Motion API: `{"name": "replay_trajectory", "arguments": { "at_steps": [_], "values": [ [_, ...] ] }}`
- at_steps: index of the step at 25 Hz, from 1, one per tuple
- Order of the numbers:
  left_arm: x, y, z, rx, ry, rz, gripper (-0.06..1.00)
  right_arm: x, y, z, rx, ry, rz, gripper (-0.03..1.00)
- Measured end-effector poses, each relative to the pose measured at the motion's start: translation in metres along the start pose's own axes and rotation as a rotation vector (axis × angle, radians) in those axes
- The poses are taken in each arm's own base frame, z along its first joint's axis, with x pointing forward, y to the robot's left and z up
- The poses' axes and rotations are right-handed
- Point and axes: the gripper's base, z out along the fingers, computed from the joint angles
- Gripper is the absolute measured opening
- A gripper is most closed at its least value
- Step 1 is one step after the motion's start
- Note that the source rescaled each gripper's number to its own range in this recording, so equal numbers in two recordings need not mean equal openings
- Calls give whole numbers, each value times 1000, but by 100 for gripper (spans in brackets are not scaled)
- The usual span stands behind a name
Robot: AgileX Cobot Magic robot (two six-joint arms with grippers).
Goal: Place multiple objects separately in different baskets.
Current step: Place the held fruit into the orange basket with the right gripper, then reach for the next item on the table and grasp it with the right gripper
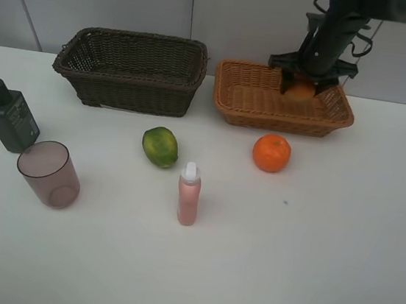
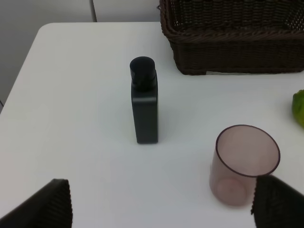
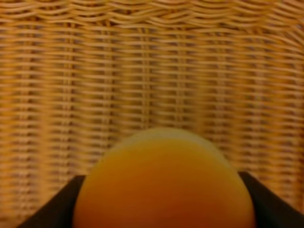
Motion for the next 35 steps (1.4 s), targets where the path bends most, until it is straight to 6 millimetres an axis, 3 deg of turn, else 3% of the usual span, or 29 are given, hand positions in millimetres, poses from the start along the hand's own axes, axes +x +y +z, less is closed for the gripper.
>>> {"name": "replay_trajectory", "arguments": {
  "at_steps": [5, 16, 17, 21, 24, 28, 35],
  "values": [
    [0, 0, 0, 0, 0, 0, 98, 1, 3, 25, 4, -12, -17, 44],
    [0, 0, 0, 0, 0, 0, 98, 1, 1, 36, 31, -26, -50, 44],
    [0, 0, 0, 0, 0, 0, 98, 1, 1, 36, 30, -30, -50, 47],
    [0, 0, 0, 0, 0, 0, 98, 1, 1, 36, 31, -29, -51, 78],
    [0, 0, 0, 0, 0, 0, 98, 1, 1, 36, 32, -26, -51, 86],
    [0, 0, 0, 0, 0, 0, 98, -3, 0, 23, 30, -47, -47, 88],
    [0, 0, 0, 0, 0, 0, 98, -6, 7, -30, 25, -83, -56, 88]
  ]
}}
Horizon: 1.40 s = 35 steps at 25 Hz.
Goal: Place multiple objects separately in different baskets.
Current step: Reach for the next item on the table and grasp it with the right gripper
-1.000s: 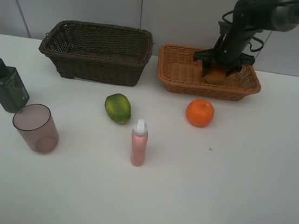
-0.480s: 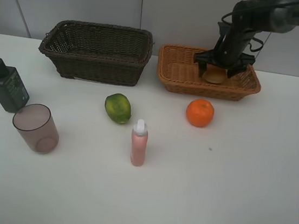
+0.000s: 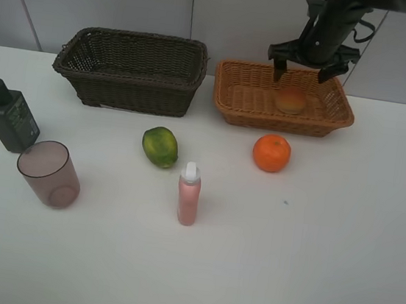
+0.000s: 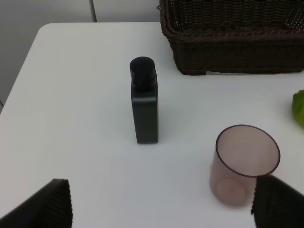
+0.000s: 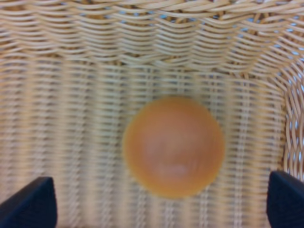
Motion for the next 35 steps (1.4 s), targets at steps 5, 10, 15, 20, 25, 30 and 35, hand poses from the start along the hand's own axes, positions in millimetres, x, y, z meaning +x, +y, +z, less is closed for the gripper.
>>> {"name": "replay_trajectory", "arguments": {
  "at_steps": [5, 10, 15, 20, 25, 30, 35],
  "values": [
    [0, 0, 0, 0, 0, 0, 98, 22, 4, -17, -20, 41, -9, 88],
    [0, 0, 0, 0, 0, 0, 98, 61, 9, -27, -61, 46, -30, 96],
    [0, 0, 0, 0, 0, 0, 98, 95, 18, -38, -89, 48, -51, 100],
    [0, 0, 0, 0, 0, 0, 98, 118, 26, -30, -85, 105, -17, 100],
    [0, 0, 0, 0, 0, 0, 98, 125, 36, -28, -105, 92, -16, 100],
    [0, 0, 0, 0, 0, 0, 98, 127, 43, -22, -114, 94, -31, 100],
    [0, 0, 0, 0, 0, 0, 98, 130, 46, -6, -106, 104, -11, 100]
  ]
}}
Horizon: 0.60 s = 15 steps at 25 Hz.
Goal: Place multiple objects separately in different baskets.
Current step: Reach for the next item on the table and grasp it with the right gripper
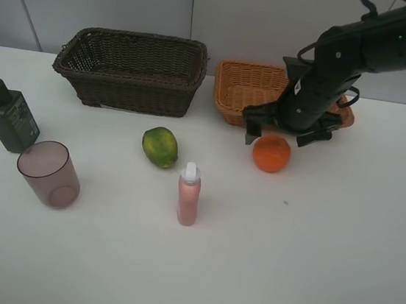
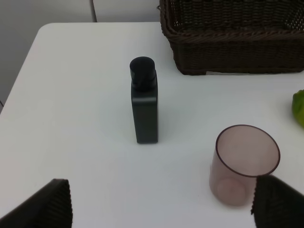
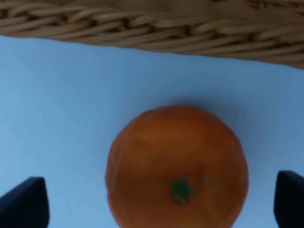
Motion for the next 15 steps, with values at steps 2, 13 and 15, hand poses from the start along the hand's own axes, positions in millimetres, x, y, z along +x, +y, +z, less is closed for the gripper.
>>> {"name": "replay_trajectory", "arguments": {
  "at_steps": [2, 13, 15],
  "values": [
    [0, 0, 0, 0, 0, 0, 98, 0, 1, 6, 1, -2, 0, 100],
    [0, 0, 0, 0, 0, 0, 98, 3, 3, 29, -4, 9, -5, 100],
    [0, 0, 0, 0, 0, 0, 98, 3, 3, 30, -7, 3, -5, 100]
  ]
}}
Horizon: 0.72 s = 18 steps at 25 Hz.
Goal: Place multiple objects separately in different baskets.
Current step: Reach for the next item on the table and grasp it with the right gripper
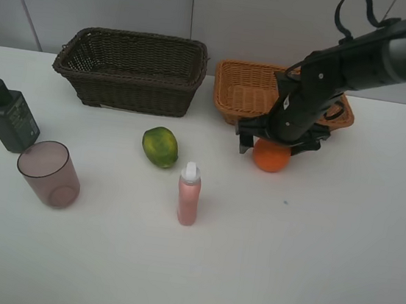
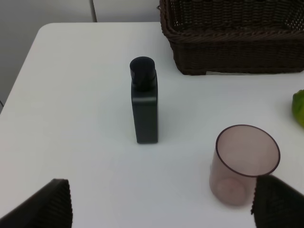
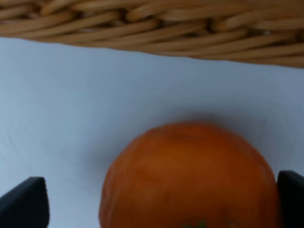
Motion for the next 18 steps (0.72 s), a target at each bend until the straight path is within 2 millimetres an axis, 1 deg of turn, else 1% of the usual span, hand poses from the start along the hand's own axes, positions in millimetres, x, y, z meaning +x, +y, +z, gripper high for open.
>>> {"name": "replay_trajectory", "arguments": {
  "at_steps": [6, 13, 15, 17, 18],
  "values": [
    [0, 0, 0, 0, 0, 0, 98, -2, -3, 2, -3, -11, 10, 100],
    [0, 0, 0, 0, 0, 0, 98, 5, -7, 16, 11, 23, 10, 100],
    [0, 0, 0, 0, 0, 0, 98, 5, -7, 18, 12, 26, 7, 100],
    [0, 0, 0, 0, 0, 0, 98, 5, -7, 18, 12, 25, 6, 95],
    [0, 0, 0, 0, 0, 0, 98, 5, -7, 18, 11, 23, 6, 88]
  ]
}}
